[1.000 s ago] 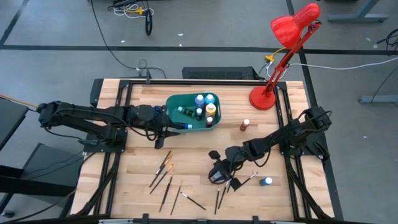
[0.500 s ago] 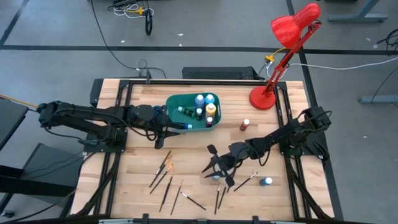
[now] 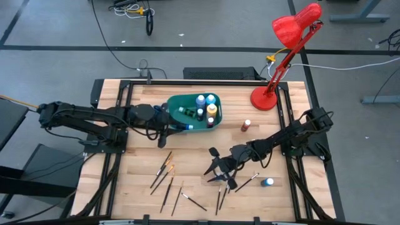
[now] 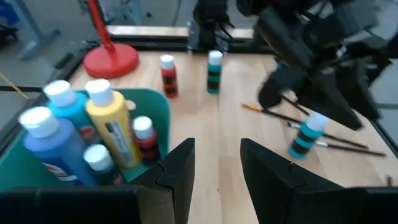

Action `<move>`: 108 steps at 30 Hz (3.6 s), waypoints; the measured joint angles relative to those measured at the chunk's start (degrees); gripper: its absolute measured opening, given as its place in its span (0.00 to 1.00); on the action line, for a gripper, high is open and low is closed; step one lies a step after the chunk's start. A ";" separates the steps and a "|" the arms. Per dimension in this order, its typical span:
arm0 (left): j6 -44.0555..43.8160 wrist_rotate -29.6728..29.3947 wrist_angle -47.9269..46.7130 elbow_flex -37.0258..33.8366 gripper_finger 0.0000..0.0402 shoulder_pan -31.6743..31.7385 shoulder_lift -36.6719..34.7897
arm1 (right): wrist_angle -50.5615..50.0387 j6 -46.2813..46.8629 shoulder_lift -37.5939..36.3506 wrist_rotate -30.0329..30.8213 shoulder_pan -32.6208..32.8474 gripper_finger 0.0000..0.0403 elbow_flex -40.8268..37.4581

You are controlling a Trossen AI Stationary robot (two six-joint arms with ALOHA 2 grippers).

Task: Pick & Place Paint Supplies
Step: Put the small light blue paint bottle into the green bin

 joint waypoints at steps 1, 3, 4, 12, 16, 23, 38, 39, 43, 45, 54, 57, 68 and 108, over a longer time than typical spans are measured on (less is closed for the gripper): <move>-0.20 -0.34 0.37 0.00 0.34 0.00 0.00 | -0.38 -0.31 0.00 -0.02 0.30 0.40 0.00; -0.28 -0.74 0.76 0.00 0.34 0.00 0.00 | -2.42 -2.35 0.02 0.00 0.75 0.44 0.02; -0.28 -0.75 0.92 0.00 0.34 0.00 0.00 | -3.75 -3.44 0.00 -0.02 0.86 0.45 0.02; -0.71 -0.75 1.79 0.00 0.34 0.00 0.00 | -8.21 -5.30 0.02 3.05 0.82 0.47 0.02; -0.77 -0.75 1.77 0.00 0.34 -0.01 0.00 | -11.14 -4.70 0.02 1.89 0.87 0.45 0.02; -0.85 -0.75 1.79 0.00 0.34 -0.01 0.00 | -11.42 -5.59 0.00 0.29 0.89 0.44 -0.55; -0.50 -0.75 1.79 0.00 0.34 0.00 0.00 | -3.44 -4.59 0.00 0.36 -1.17 0.33 -5.73; -0.46 -0.75 1.79 0.00 0.34 0.00 0.00 | -3.77 -4.52 -0.01 0.12 -1.20 0.31 -5.73; -0.42 -0.78 1.79 0.01 0.34 -0.02 0.00 | -4.36 -4.61 -0.07 0.00 -1.26 0.26 -5.68; -0.39 -0.76 1.79 0.02 0.34 0.00 0.00 | -3.88 -4.68 -0.07 -0.02 -1.36 0.26 -5.68; -0.30 -0.78 2.09 0.04 0.34 0.00 0.00 | 11.10 -9.73 0.07 16.73 -2.29 0.29 -2.79; 0.51 -1.08 2.09 0.04 0.34 -0.02 0.00 | 12.25 -12.28 0.07 30.09 -4.15 0.27 0.96; 0.72 -1.30 1.94 0.04 0.34 -0.39 0.00 | -15.21 6.24 0.02 52.25 -10.04 0.27 13.48; 4.15 -1.19 -2.06 0.07 0.34 -1.86 0.02 | -20.86 16.22 9.77 54.35 -17.36 0.32 13.49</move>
